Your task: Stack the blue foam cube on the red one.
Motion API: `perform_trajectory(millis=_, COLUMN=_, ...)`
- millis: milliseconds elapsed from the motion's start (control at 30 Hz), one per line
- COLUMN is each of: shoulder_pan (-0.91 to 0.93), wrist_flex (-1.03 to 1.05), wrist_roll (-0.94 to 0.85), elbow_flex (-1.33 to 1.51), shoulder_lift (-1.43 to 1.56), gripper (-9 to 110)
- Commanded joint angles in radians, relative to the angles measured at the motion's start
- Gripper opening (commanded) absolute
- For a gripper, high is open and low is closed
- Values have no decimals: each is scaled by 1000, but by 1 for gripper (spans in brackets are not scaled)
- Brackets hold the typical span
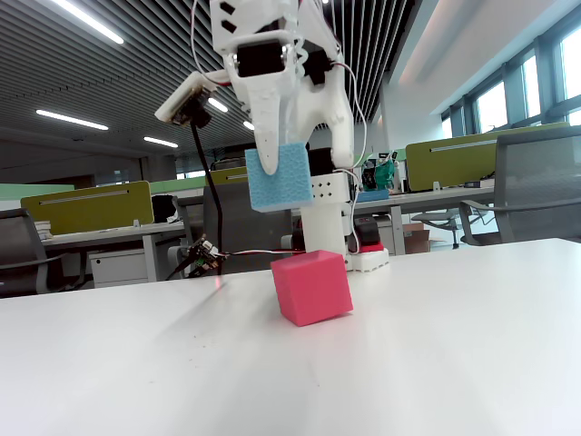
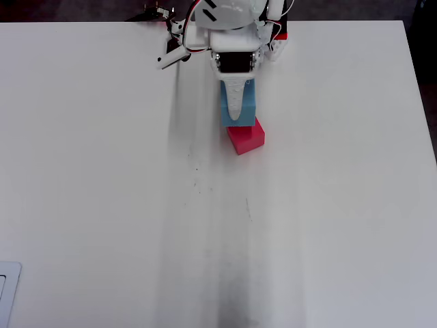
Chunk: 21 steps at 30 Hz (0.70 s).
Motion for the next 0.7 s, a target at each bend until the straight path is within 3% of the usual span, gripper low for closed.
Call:
perform_trajectory(millis=0, shoulder_pan=-11, wrist_flex=-8, wrist_roll=9, elbow_flex=-26, shoulder_lift=-25, gripper=22)
perform_trajectory(millis=667, shoulder_pan=-23, wrist_flex=-135, wrist_roll=23, elbow_flex=77, shoulder_lift=-150, gripper=22)
